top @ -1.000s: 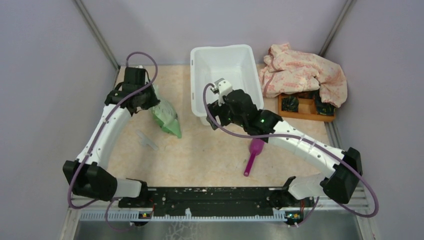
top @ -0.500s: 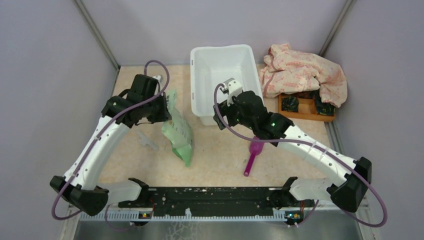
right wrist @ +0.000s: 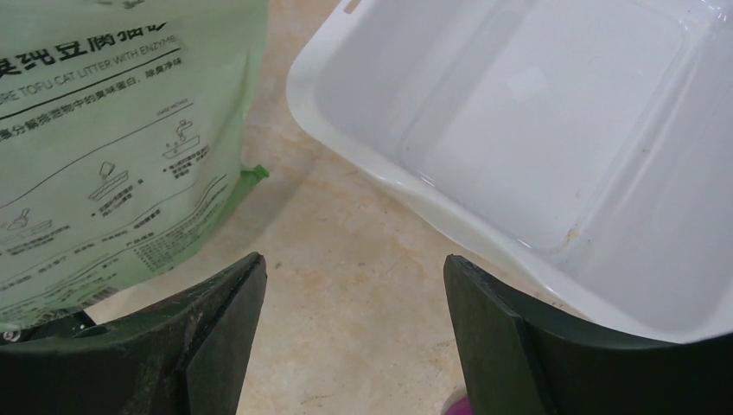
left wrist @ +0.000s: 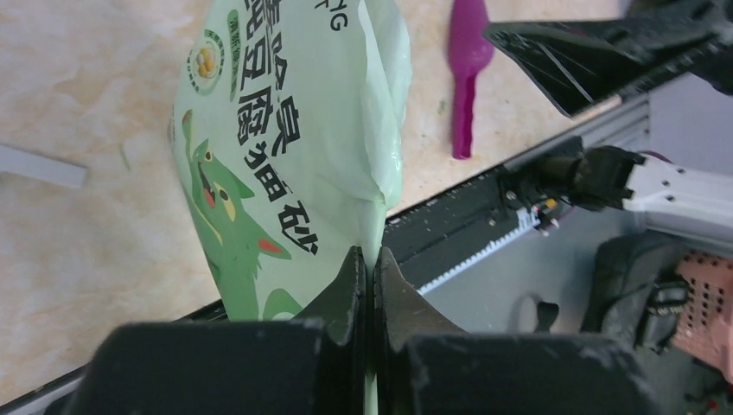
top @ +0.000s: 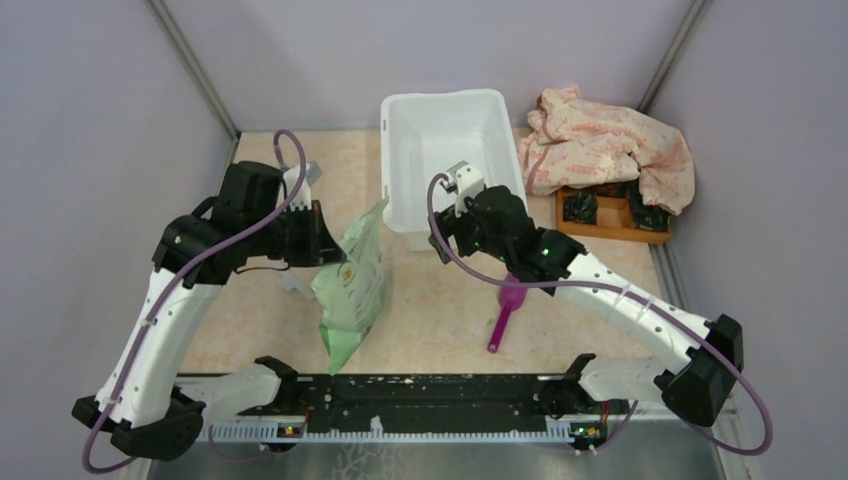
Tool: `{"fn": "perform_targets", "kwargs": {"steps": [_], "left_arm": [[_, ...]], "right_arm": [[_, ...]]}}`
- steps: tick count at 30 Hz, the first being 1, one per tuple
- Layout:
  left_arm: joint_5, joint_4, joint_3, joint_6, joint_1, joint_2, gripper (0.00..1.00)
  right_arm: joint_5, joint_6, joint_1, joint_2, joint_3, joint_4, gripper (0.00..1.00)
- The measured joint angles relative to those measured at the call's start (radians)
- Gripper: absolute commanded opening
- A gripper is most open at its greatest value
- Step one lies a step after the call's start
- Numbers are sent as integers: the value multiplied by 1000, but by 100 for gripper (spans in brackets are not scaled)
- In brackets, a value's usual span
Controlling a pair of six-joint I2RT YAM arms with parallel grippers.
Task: Fill the litter box with clean litter
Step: Move the cat litter bag to the center of the board.
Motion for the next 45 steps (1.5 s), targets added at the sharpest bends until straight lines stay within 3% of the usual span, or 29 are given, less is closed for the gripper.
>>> {"fn": "perform_targets", "kwargs": {"steps": [10, 16, 20, 25, 30, 38, 45], "left_arm": [[208, 48, -13, 8, -30, -3, 0], [286, 141, -128, 15, -63, -15, 0], [188, 139, -135, 58, -154, 107, 0], [19, 134, -56, 150, -228, 285, 0], [-112, 136, 28, 282, -245, 307, 0], [-110, 193, 103, 500, -246, 288, 0], [-254, 247, -11, 542, -246, 276, 51]], "right_arm": [[-3, -9, -50, -37, -5, -4, 76], [0, -16, -89, -82, -5, -16, 73], [7, -16, -111, -104, -5, -34, 73], [-18, -22, -116, -113, -5, -47, 86], [-132, -57, -117, -116, -35, -33, 91], [-231, -126, -117, -117, -92, 45, 92], [-269, -237, -117, -125, -156, 189, 93]]}}
